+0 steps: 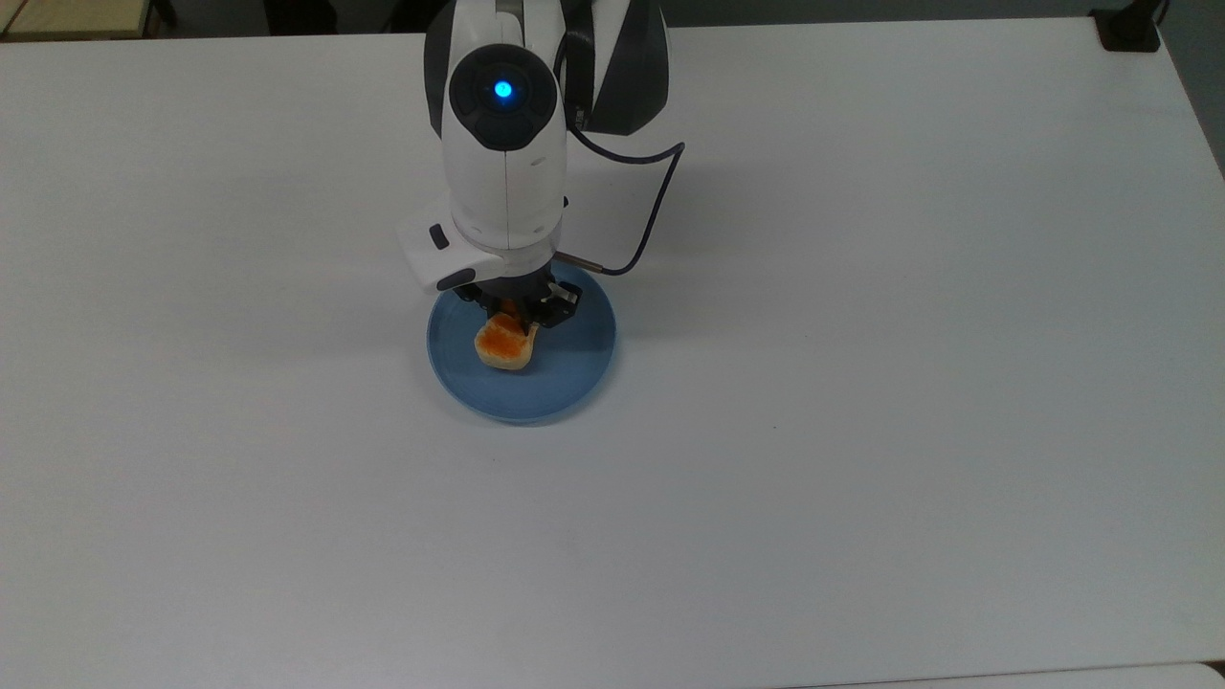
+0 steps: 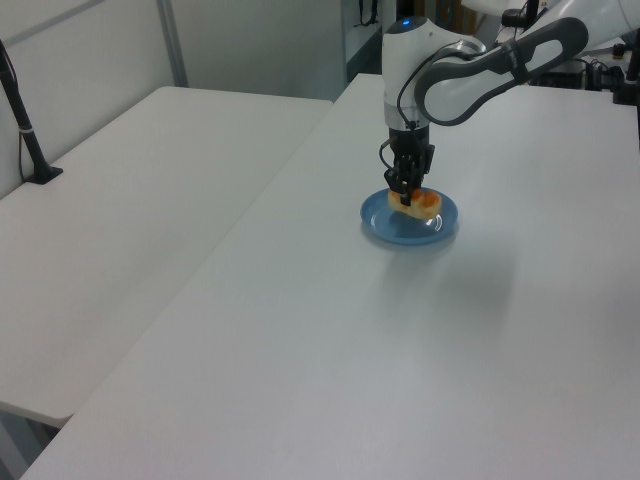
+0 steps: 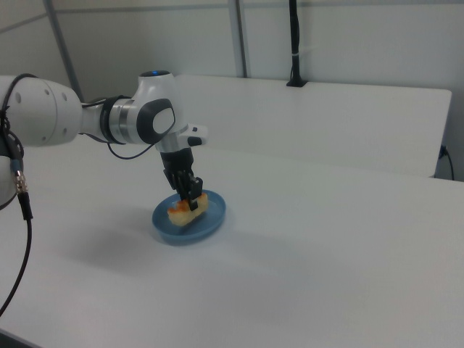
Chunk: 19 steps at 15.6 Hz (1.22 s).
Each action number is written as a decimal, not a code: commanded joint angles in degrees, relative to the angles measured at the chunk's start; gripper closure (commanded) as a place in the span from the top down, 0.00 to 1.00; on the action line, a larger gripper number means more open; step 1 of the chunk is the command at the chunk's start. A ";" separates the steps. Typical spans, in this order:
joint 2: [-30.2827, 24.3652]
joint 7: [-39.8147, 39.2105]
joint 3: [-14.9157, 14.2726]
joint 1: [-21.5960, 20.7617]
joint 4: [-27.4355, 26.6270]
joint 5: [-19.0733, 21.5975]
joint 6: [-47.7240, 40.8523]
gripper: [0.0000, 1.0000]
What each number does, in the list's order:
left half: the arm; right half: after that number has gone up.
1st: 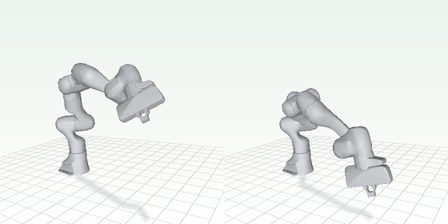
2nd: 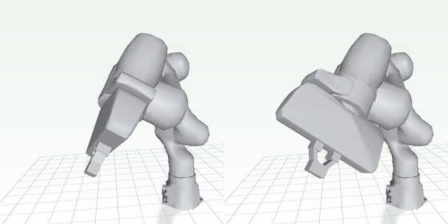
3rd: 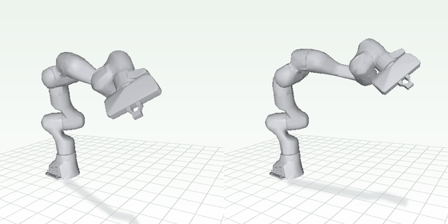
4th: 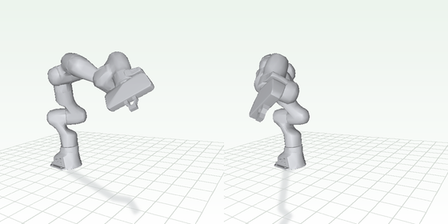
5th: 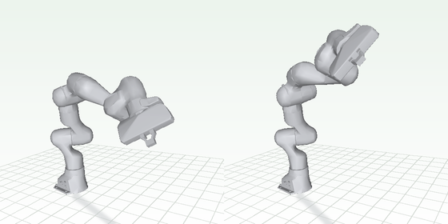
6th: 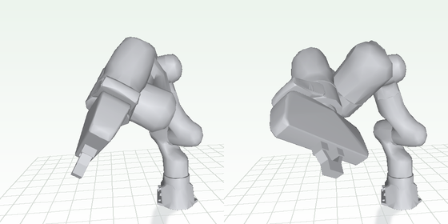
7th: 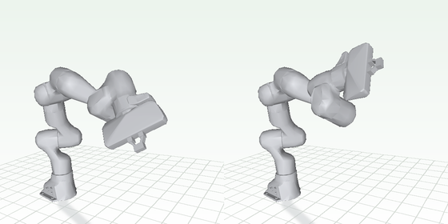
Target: Put the bread on a plate
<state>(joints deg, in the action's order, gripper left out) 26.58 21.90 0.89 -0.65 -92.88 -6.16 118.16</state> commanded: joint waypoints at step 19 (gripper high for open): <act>-16.54 -11.84 -0.80 1.87 2.87 -4.57 -17.66 1.00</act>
<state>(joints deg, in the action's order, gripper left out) 17.97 20.68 0.75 0.54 -89.37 -10.67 110.26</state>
